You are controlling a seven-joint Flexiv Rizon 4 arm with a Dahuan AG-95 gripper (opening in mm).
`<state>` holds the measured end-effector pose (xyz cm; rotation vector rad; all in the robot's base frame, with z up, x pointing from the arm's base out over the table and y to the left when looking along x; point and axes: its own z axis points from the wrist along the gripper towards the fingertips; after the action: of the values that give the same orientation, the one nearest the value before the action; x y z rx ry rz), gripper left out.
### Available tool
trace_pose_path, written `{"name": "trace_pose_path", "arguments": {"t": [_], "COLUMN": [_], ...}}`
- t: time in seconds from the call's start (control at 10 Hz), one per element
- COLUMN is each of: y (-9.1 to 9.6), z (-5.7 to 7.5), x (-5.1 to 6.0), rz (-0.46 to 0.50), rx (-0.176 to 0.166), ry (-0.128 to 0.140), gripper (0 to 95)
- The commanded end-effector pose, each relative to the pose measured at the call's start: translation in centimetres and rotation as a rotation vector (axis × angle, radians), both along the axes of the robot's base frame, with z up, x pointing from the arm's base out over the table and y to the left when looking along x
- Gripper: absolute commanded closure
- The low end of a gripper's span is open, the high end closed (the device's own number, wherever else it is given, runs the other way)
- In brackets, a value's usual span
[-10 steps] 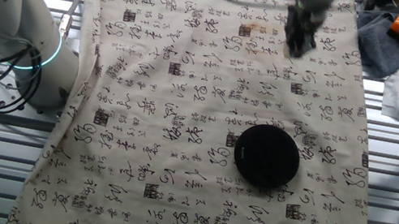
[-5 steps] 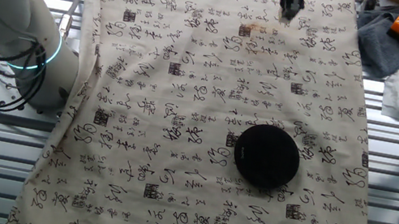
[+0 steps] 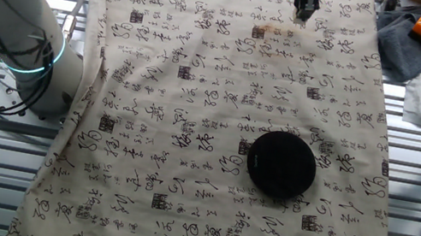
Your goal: Remove the object from the scale
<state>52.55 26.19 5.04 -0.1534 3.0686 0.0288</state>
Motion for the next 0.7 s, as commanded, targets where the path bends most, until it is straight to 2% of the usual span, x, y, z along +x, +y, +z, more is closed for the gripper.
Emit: {"name": "trace_pose_path", "arguments": {"t": [0.1,0.7], "y": [0.1,0.1], "z": [-0.3,-1.5], "x": [0.1,0.3], "rz": [-0.004,-0.023], "rx": [0.003,0.002], "ry": [-0.002,-0.006], "gripper": [95.0,95.0]}}
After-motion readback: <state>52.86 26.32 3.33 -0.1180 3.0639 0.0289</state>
